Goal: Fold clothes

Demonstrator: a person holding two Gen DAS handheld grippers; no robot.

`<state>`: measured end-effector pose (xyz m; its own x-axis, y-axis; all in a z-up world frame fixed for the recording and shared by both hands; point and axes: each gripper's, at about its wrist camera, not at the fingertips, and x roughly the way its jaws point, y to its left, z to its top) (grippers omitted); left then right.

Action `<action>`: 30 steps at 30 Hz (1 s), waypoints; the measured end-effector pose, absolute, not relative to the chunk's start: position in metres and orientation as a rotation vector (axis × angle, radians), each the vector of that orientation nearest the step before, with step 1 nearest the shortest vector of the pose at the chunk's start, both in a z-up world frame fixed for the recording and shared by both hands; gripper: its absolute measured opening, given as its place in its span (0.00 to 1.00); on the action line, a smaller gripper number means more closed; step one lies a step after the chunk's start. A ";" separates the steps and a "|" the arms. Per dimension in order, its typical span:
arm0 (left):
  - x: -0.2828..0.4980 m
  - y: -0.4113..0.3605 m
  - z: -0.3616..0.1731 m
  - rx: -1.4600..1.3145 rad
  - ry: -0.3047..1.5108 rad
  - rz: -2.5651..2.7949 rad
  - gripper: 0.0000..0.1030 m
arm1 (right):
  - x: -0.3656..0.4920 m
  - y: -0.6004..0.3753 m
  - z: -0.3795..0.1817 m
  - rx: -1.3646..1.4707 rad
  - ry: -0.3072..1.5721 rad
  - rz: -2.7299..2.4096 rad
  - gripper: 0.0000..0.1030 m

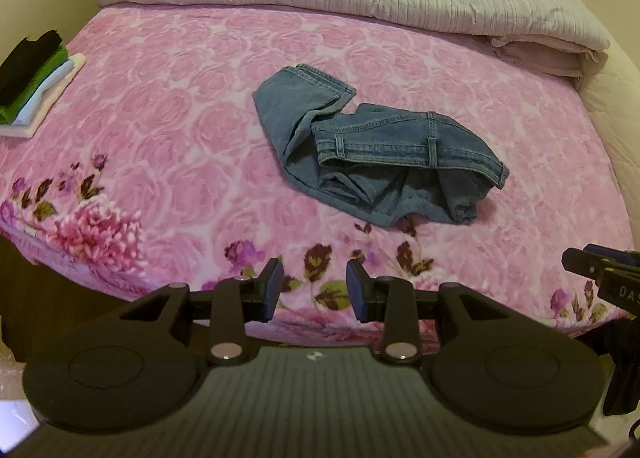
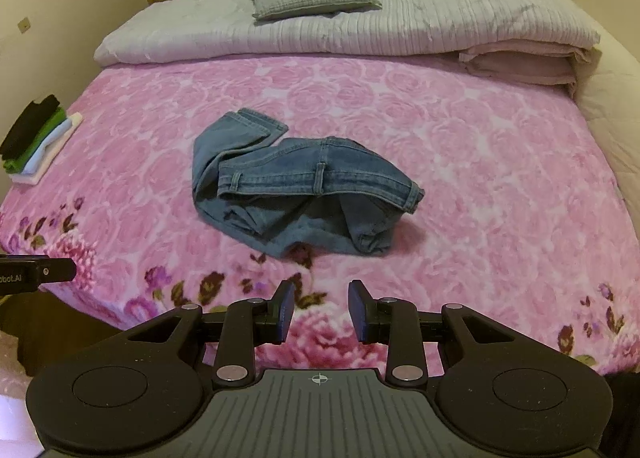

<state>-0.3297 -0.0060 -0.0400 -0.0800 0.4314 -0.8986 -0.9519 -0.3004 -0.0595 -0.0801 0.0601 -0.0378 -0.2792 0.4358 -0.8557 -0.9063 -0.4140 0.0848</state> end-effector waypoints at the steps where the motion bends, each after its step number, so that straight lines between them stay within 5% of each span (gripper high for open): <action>1: -0.335 -0.002 -0.041 -1.066 0.709 1.615 0.30 | -0.085 0.063 -0.039 -0.976 0.738 1.829 0.31; 30: -0.427 0.082 -0.126 -1.155 0.786 1.425 0.31 | -0.148 0.114 -0.093 -0.982 0.792 1.623 0.31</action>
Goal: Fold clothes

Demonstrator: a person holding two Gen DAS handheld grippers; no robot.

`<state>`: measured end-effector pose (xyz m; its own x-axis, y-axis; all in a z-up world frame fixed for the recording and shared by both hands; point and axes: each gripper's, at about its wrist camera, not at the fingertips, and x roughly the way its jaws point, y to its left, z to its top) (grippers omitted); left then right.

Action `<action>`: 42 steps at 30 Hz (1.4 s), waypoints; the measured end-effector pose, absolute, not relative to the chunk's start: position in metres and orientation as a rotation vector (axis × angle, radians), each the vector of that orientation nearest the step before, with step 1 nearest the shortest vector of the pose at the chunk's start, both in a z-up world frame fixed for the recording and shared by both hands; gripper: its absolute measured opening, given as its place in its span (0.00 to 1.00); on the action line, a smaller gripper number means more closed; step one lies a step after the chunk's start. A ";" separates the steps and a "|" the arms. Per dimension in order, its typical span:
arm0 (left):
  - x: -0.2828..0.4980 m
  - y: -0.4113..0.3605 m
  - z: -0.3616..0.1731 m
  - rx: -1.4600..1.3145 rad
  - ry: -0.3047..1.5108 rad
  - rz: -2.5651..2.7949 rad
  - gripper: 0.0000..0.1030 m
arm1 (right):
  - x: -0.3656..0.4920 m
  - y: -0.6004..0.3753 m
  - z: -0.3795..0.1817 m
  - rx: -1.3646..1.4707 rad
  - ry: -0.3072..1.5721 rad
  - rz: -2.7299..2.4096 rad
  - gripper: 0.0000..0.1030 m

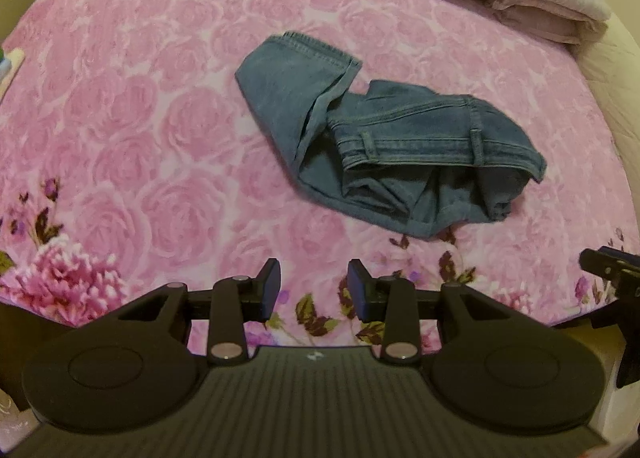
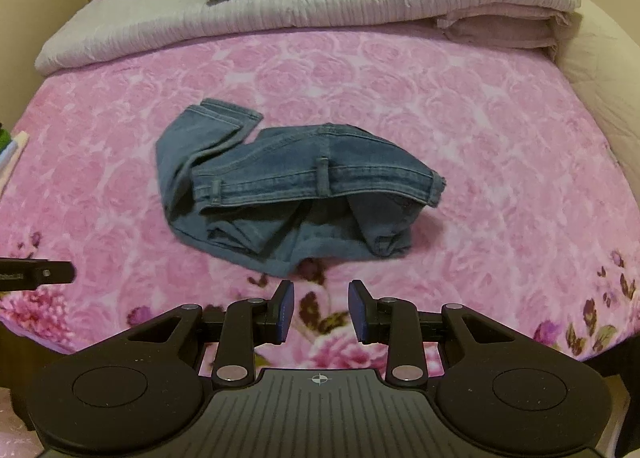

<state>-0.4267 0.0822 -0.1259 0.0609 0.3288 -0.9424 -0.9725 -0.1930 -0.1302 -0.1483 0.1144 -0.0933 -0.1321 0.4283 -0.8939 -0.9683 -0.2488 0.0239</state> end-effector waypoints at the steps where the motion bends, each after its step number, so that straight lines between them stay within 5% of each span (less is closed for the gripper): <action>1: -0.428 0.085 -0.131 -1.159 0.788 1.426 0.31 | -0.144 0.118 -0.098 -0.979 0.788 1.615 0.31; 18: -0.414 0.159 -0.226 -1.286 0.759 1.527 0.31 | -0.055 0.203 -0.255 -1.232 0.297 1.628 0.31; 27: -0.396 0.188 -0.248 -1.326 0.708 1.583 0.31 | -0.059 0.205 -0.272 -1.261 -0.003 1.828 0.31; 28: -0.395 0.191 -0.249 -1.326 0.703 1.591 0.31 | -0.062 0.203 -0.275 -1.274 -0.071 1.844 0.42; 29: -0.395 0.193 -0.249 -1.326 0.696 1.600 0.31 | -0.067 0.203 -0.280 -1.282 -0.138 1.846 0.66; 30: -0.395 0.194 -0.250 -1.326 0.687 1.609 0.31 | -0.069 0.202 -0.284 -1.279 -0.215 1.847 0.74; 35: -0.402 0.196 -0.251 -1.331 0.644 1.649 0.31 | -0.075 0.208 -0.289 -1.237 -0.371 1.872 0.76; 36: -0.404 0.195 -0.251 -1.335 0.636 1.658 0.31 | -0.075 0.211 -0.287 -1.233 -0.352 1.891 0.75; 38: -0.409 0.192 -0.250 -1.333 0.618 1.685 0.31 | -0.074 0.222 -0.279 -1.232 -0.239 1.944 0.28; 42: -0.421 0.187 -0.252 -1.317 0.635 1.727 0.32 | -0.056 0.247 -0.249 -1.118 0.128 1.904 0.10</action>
<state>-0.4208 0.1873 -0.2518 -0.0834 0.3203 -0.9436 -0.8551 -0.5093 -0.0973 -0.0559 0.2469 -0.2487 -0.1891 0.6431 -0.7421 -0.7369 -0.5924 -0.3255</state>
